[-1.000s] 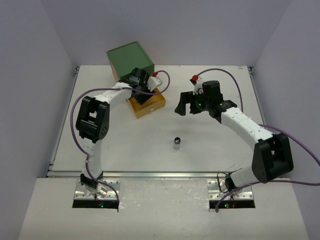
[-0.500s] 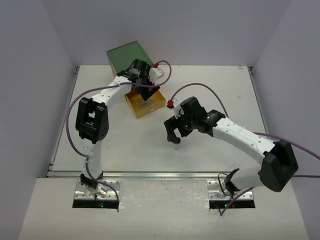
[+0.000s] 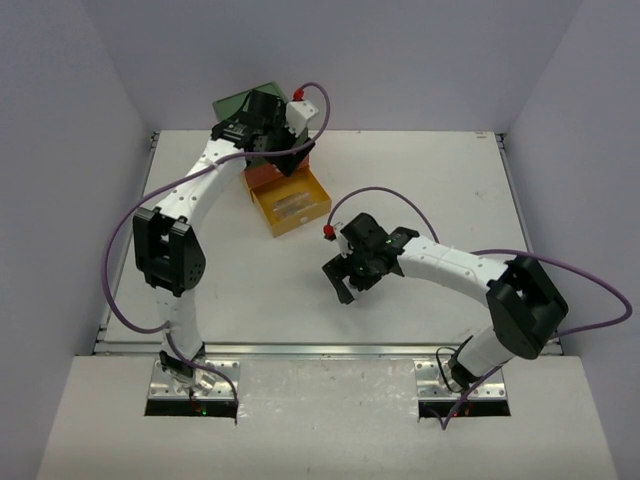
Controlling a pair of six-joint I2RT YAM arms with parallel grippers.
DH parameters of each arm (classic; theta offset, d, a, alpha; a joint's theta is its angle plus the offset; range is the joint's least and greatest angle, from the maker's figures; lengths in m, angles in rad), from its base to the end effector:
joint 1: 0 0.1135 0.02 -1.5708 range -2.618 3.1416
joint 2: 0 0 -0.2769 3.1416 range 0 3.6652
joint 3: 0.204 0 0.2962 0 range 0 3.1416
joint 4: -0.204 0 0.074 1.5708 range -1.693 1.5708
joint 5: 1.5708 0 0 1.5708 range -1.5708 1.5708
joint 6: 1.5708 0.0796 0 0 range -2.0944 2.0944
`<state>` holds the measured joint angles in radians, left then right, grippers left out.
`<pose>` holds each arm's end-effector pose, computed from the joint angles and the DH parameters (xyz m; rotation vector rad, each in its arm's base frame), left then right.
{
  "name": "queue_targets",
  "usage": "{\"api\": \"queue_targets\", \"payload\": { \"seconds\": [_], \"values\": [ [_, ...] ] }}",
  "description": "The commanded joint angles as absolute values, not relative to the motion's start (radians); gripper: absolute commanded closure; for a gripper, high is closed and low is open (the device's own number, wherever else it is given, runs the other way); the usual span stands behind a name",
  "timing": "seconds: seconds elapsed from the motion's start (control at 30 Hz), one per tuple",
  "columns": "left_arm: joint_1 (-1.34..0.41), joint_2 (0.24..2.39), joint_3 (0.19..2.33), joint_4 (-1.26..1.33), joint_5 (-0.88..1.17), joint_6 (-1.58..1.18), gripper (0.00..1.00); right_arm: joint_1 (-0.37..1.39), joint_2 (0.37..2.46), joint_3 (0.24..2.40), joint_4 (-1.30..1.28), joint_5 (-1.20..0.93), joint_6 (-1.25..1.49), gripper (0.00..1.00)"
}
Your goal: Organize the makeup
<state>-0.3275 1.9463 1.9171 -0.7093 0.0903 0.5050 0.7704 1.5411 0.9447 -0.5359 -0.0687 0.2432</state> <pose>0.4963 -0.1762 0.3194 0.9742 2.0897 -0.0135 0.2478 0.2481 0.1381 -0.7411 2.6648 0.3822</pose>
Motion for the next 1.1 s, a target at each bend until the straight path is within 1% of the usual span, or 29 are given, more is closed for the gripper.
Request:
{"api": "queue_targets", "payload": {
  "seconds": [0.0,0.13,0.23,0.27,0.33,0.37,0.4,0.5,0.57,0.6,0.67,0.73,0.83,0.87,0.93,1.03,1.07],
  "values": [
    [-0.288,1.908,1.943,-0.705,0.085,0.476,0.10,0.775,1.552,0.940,-0.466,0.002,0.239,0.03],
    [-0.270,1.903,1.937,-0.706,0.085,0.470,0.10,0.774,1.570,0.932,-0.435,0.036,0.231,0.15],
    [-0.262,1.897,1.936,-0.703,0.089,0.469,0.10,0.775,1.568,0.927,-0.416,0.042,0.241,0.30],
    [-0.259,1.895,1.935,-0.703,0.089,0.469,0.10,0.775,1.568,0.926,-0.411,0.042,0.243,0.33],
    [-0.255,1.893,1.930,-0.703,0.089,0.471,0.10,0.775,1.566,0.926,-0.411,0.031,0.241,0.43],
    [-0.255,1.893,1.930,-0.703,0.088,0.471,0.10,0.775,1.566,0.927,-0.411,0.026,0.239,0.45],
    [-0.253,1.893,1.928,-0.701,0.087,0.472,0.10,0.775,1.568,0.929,-0.417,0.025,0.238,0.48],
    [-0.245,1.894,1.935,-0.696,0.080,0.471,0.09,0.775,1.564,0.937,-0.434,0.022,0.237,0.71],
    [-0.231,1.894,1.949,-0.692,0.075,0.467,0.09,0.775,1.553,0.952,-0.450,0.024,0.232,0.93],
    [-0.224,1.894,1.957,-0.690,0.074,0.465,0.09,0.775,1.545,0.960,-0.452,0.023,0.229,0.99],
    [-0.205,1.897,1.983,-0.680,0.074,0.451,0.09,0.773,1.519,0.996,-0.451,0.010,0.205,1.00],
    [-0.183,1.896,2.005,-0.654,0.070,0.435,0.09,0.761,1.500,1.059,-0.450,-0.058,0.169,1.00],
    [-0.154,1.890,2.012,-0.579,0.050,0.405,0.07,0.721,1.508,1.172,-0.426,-0.266,0.137,1.00],
    [-0.149,1.890,2.011,-0.577,0.043,0.397,0.07,0.719,1.519,1.205,-0.413,-0.271,0.137,1.00],
    [-0.140,1.887,2.016,-0.531,0.046,0.372,0.07,0.642,1.583,1.310,-0.359,-0.427,0.172,1.00],
    [-0.140,1.869,2.015,-0.525,0.151,0.355,0.07,0.571,1.685,1.413,-0.279,-0.538,0.248,1.00],
    [-0.140,1.862,2.009,-0.519,0.187,0.342,0.07,0.565,1.727,1.450,-0.256,-0.540,0.262,1.00]
  ]
}}
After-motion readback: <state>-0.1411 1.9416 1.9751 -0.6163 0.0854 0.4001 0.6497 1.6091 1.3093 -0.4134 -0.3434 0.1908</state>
